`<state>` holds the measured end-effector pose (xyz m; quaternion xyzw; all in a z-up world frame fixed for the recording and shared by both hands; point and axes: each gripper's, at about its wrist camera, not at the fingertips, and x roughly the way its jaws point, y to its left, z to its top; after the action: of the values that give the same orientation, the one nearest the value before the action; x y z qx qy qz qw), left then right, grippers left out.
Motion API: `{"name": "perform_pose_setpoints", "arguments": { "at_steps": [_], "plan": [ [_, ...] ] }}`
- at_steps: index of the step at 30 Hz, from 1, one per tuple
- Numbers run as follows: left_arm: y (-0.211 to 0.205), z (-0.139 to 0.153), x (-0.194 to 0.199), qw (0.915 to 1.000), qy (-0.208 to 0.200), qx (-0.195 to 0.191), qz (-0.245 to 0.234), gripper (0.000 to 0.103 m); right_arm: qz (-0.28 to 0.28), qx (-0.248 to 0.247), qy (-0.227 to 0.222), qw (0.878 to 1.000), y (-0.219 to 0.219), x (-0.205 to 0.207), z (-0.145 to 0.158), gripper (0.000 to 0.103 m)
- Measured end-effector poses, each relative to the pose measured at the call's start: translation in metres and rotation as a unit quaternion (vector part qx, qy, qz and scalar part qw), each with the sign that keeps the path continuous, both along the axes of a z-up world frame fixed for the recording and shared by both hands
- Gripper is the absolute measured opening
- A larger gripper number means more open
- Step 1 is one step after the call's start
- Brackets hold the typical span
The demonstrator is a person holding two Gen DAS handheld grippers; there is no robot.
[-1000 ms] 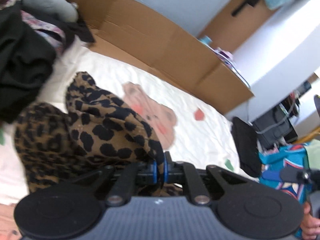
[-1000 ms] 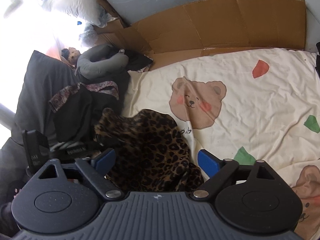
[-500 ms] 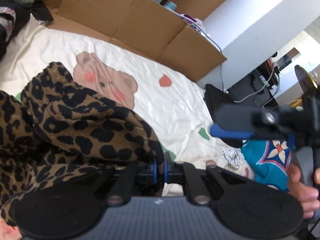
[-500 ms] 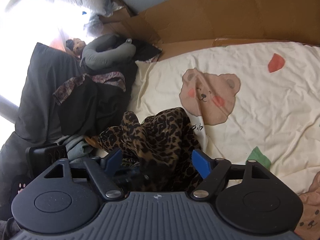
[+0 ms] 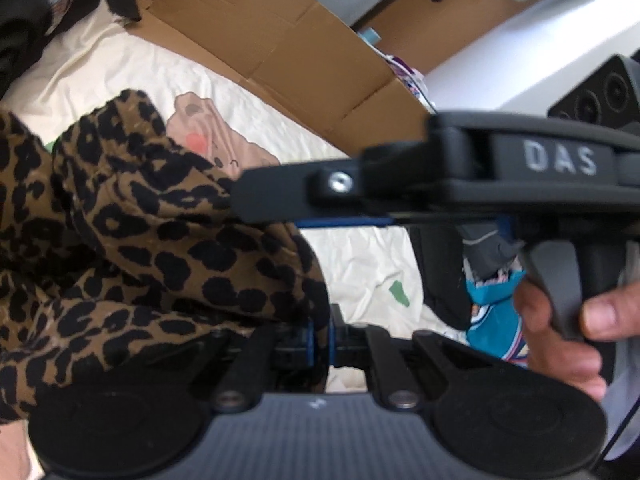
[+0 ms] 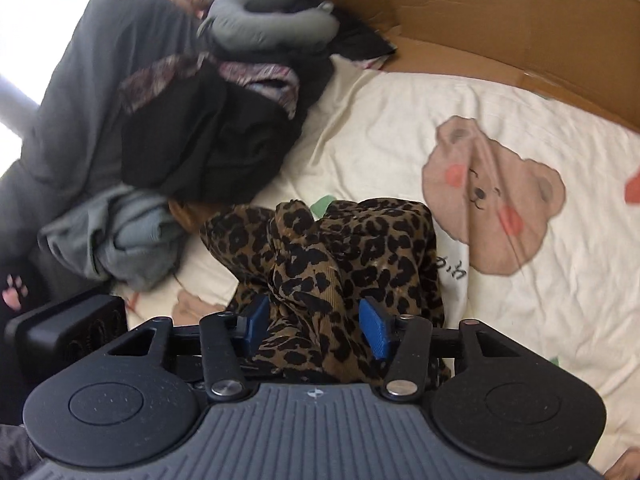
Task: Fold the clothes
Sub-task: 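Grasp the pants waistband with the right gripper while the left gripper holds the pants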
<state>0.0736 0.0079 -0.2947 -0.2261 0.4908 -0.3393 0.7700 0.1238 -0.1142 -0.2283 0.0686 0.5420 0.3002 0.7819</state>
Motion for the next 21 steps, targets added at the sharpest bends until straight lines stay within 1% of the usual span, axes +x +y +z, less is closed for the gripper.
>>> {"name": "perform_pose_setpoints", "arguments": {
  "at_steps": [5, 8, 13, 16, 18, 19, 20, 21],
  "plan": [
    [0.009, -0.007, 0.001, 0.9990, 0.019, -0.031, 0.027, 0.007, 0.026, -0.026, -0.007, 0.999, 0.023, 0.014, -0.005, 0.042],
    [0.012, -0.012, 0.001, 0.9979, 0.028, -0.045, 0.036, 0.007, 0.043, -0.044, -0.013, 0.998, 0.035, 0.018, -0.010, 0.040],
    [0.012, -0.018, -0.002, 0.9969, 0.037, -0.058, 0.038, 0.007, 0.056, -0.059, -0.020, 0.996, 0.050, 0.023, -0.014, 0.040],
    [0.013, -0.020, -0.003, 0.9963, 0.040, -0.065, 0.040, 0.007, 0.071, -0.079, -0.021, 0.994, 0.060, 0.025, -0.020, 0.039],
    [0.014, -0.021, -0.004, 0.9962, 0.044, -0.064, 0.040, 0.007, 0.082, -0.097, -0.020, 0.992, 0.066, 0.024, -0.026, 0.028],
    [0.014, -0.021, -0.004, 0.9961, 0.046, -0.063, 0.040, 0.007, 0.086, -0.103, -0.016, 0.991, 0.069, 0.023, -0.029, 0.016],
    [0.014, -0.022, -0.004, 0.9961, 0.048, -0.062, 0.040, 0.007, 0.089, -0.109, -0.016, 0.990, 0.070, 0.023, -0.032, 0.007],
    [0.014, -0.022, -0.005, 0.9961, 0.050, -0.061, 0.039, 0.009, 0.087, -0.112, -0.020, 0.990, 0.068, 0.021, -0.032, 0.001]
  ]
}}
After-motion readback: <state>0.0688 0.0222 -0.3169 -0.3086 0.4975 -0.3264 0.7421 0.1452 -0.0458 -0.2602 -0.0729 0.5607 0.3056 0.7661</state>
